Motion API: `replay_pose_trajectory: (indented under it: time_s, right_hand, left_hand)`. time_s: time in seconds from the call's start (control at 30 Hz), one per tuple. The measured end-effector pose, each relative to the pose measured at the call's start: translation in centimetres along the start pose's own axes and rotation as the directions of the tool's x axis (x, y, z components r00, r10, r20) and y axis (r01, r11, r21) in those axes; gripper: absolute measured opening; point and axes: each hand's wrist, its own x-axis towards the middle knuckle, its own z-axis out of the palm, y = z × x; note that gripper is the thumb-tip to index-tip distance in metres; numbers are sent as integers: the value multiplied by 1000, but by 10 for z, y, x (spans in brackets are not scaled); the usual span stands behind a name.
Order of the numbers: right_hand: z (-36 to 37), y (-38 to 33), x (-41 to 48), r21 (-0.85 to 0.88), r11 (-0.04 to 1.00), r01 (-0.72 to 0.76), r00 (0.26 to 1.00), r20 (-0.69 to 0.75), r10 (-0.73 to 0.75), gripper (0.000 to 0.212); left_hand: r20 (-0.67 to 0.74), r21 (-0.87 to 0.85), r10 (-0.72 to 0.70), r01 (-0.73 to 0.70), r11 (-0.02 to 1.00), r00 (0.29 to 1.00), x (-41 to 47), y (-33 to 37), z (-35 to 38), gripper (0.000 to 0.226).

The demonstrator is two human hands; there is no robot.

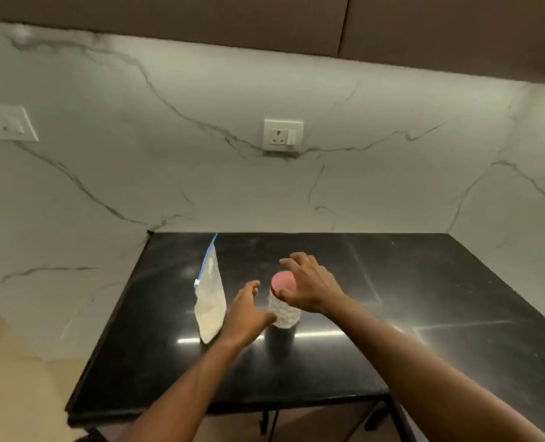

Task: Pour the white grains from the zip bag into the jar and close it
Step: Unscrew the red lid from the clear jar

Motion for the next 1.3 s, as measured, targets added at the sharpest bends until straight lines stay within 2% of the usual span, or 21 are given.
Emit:
replay_pose_trajectory:
  time_s: [0.13,0.2,0.27,0.33,0.47,0.67,0.77,0.9,1.0,1.07,1.1,1.17,1.2,1.23,1.3]
  right_hand:
    - [15,17,13,-104,994,-16,994,110,28,89]
    - [24,24,20,-113,994,2,994,106,10,87]
    - [30,28,25,-116,993,18,998,61,-11,84]
    - [34,28,30,-137,990,18,999,34,-13,83]
    - [32,25,41,-191,981,31,996,83,-16,79]
    - [21,23,60,-145,985,97,967,248,-58,65]
    - [12,20,70,-122,974,189,930,341,-138,68]
    - [-2,15,75,-115,932,345,832,497,-247,70]
    - [-8,10,73,29,938,344,750,593,-293,52]
    - [-10,6,70,112,955,273,795,534,-290,39]
    - [-10,4,70,41,965,257,846,474,-245,46]
    - [-6,5,68,-283,934,217,917,389,-95,74]
    - [-2,6,67,-403,896,186,931,365,-30,83]
    - [2,6,66,-447,879,166,932,363,9,85]
    - [3,5,68,-367,922,125,914,403,37,76]
  left_hand:
    - [72,-3,-56,56,998,996,14,-11,28,108]
    - [54,-41,-22,24,999,998,23,-15,45,102]
    - [38,-86,10,-6,996,999,30,-15,59,107]
    - [-23,-104,18,-20,994,1000,36,-17,71,102]
    - [-149,-18,-3,0,1000,989,39,-22,80,82]
    - [-173,130,48,-26,991,984,46,-33,74,87]
    - [-174,159,74,-46,986,982,49,-39,70,89]
    - [-92,163,95,-79,983,991,56,-42,61,90]
    - [-26,187,138,-131,974,990,60,-43,56,90]
    - [-8,182,158,-154,971,987,62,-45,54,84]
    - [-10,165,154,-150,975,988,63,-47,53,81]
    - [-21,144,137,-132,981,990,64,-48,52,80]
    - [-27,143,131,-126,982,991,64,-49,53,81]
    - [-32,143,132,-126,982,991,64,-49,53,82]
    - [-28,150,145,-139,979,989,64,-48,52,85]
